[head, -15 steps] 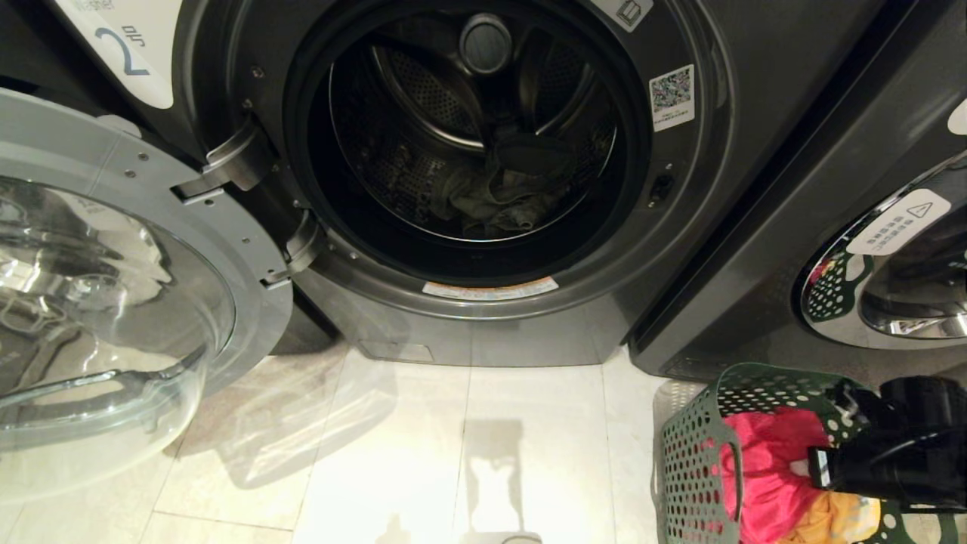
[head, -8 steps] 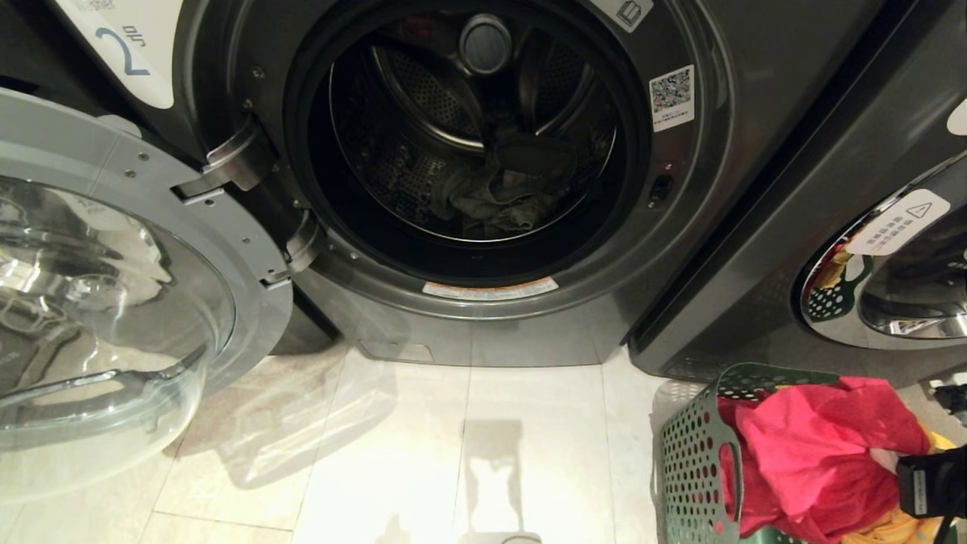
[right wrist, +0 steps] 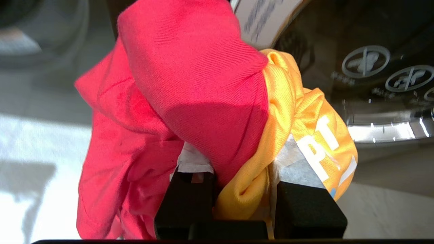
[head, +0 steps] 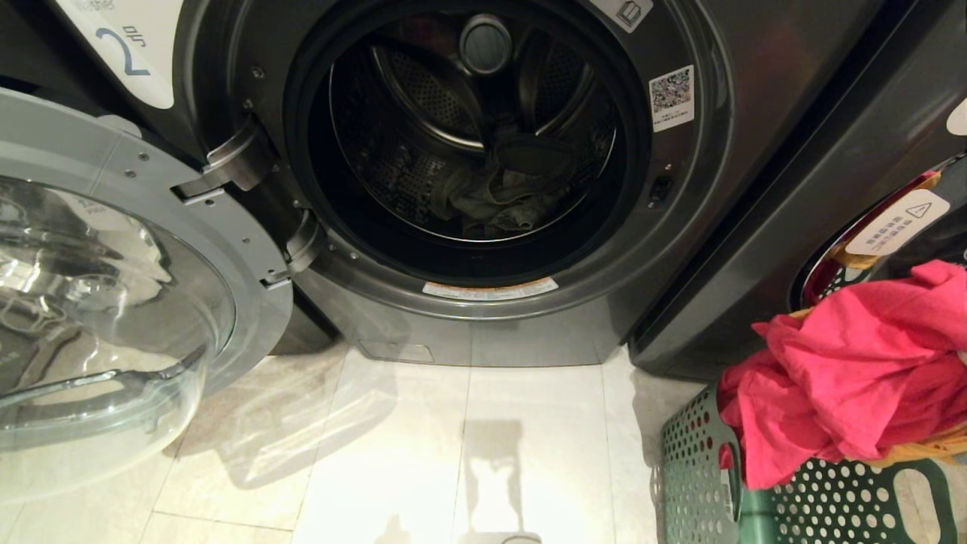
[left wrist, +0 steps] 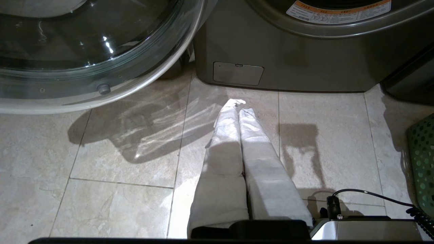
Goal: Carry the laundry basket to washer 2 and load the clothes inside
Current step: Place the clothes into the washing machine
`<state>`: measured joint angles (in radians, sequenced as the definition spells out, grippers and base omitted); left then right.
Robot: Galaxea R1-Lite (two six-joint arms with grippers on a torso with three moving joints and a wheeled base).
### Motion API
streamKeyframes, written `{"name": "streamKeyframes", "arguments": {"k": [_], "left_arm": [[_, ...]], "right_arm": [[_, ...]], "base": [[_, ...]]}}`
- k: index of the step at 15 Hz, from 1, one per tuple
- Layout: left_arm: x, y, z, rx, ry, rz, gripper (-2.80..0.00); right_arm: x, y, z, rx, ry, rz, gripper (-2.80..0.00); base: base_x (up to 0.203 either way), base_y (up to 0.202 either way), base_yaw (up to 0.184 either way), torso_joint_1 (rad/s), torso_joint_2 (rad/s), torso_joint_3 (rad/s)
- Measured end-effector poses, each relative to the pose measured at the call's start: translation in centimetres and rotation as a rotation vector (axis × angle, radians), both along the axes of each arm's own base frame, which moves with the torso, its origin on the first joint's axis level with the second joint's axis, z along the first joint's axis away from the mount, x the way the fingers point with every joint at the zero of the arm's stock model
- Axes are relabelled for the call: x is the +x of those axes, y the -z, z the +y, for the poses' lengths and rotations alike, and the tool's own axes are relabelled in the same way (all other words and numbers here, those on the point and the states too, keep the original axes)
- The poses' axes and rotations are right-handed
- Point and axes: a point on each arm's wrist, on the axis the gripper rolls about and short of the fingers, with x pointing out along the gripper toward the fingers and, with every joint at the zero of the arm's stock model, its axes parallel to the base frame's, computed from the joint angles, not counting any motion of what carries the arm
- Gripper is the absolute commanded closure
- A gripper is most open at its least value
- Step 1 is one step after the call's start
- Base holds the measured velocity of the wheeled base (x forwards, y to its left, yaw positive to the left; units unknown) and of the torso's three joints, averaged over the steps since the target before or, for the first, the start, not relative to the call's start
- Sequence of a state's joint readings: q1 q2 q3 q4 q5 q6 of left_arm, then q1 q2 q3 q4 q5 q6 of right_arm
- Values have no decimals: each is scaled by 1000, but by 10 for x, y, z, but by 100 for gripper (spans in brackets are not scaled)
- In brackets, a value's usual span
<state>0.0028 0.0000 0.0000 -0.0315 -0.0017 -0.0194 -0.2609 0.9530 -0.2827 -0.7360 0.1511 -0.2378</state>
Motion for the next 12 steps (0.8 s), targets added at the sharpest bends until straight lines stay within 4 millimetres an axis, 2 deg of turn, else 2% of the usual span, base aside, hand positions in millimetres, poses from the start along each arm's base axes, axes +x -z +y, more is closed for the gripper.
{"name": "streamKeyframes", "arguments": {"k": [3,7,12], "left_arm": [[0,0,0,0,0,0,0],[0,0,0,0,0,0,0],[0,0,0,1,0,1,0]], "right_arm": [[-4,-23,4,48,-35,-103,0],[-8,-64,11,39,-97,-228,0],[-29,-79,18,32,-143,-287,0]], "base": [[0,0,0,0,0,0],[0,0,0,0,0,0],[0,0,0,0,0,0]]}}
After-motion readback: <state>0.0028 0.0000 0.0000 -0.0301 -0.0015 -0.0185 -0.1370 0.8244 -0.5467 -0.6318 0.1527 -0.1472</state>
